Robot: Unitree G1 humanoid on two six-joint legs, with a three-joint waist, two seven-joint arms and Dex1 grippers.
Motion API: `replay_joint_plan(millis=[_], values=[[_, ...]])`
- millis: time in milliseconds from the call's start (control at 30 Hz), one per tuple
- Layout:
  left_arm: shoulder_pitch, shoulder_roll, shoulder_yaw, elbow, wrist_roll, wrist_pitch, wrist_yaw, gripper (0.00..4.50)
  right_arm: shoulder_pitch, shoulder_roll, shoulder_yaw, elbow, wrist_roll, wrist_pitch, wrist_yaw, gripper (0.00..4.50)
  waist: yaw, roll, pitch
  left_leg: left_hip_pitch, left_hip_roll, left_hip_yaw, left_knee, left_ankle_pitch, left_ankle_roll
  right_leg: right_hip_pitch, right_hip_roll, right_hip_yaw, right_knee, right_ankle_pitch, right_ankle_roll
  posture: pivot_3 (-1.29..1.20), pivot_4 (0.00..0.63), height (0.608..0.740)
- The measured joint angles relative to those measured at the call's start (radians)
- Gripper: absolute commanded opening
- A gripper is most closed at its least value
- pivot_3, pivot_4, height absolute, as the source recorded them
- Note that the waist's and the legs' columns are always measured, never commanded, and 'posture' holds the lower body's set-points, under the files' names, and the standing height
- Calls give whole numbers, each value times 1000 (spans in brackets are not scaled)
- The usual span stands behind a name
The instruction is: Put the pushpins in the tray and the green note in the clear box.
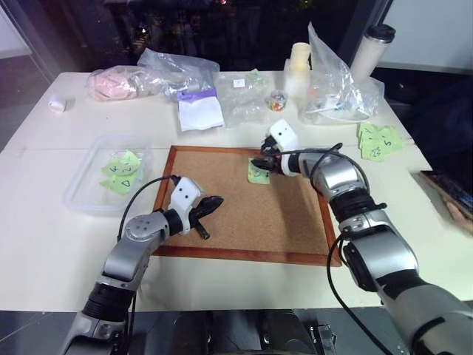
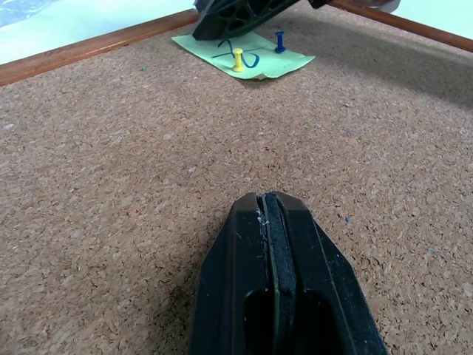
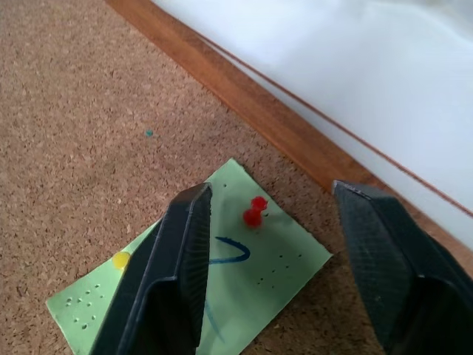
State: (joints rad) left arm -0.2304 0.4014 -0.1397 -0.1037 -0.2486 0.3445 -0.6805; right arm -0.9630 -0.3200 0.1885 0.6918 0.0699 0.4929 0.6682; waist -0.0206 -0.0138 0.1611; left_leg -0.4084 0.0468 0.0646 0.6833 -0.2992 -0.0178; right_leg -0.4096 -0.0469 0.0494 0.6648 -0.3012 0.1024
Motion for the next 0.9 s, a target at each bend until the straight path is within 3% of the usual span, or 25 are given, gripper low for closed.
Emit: replay_joint_plan(millis=[67,100,367,600,900], values=[[1,0,0,0,0,0,1,0,1,2,0,6,-7,-4,6,214,0,0,0,0,0,0,0,0,0,0,0,0,0,0,0,0,150,740],[1,0,0,-1,0,0,2,0,2,9,0,7,-8,-7,10,62,0,0,0,0,0,0,0,0,0,0,0,0,0,0,0,0,150,740],[11,0,1,-10,0,2,7,0,6,16,-8,-2,-12,-5,17,62,0,0,0,0,0,0,0,0,0,0,0,0,0,0,0,0,150,740],[19,-12,-6,-15,9,3,12,0,58,-12,-35,-163,2,113,17,62,2,0,0,0,0,0,0,0,0,0,-1,0,0,0,0,0,150,740],[14,-20,-6,-12,19,12,11,0,87,-84,-162,-380,61,241,-40,62,5,1,-1,0,0,0,0,0,0,1,-1,0,0,0,0,0,150,740]])
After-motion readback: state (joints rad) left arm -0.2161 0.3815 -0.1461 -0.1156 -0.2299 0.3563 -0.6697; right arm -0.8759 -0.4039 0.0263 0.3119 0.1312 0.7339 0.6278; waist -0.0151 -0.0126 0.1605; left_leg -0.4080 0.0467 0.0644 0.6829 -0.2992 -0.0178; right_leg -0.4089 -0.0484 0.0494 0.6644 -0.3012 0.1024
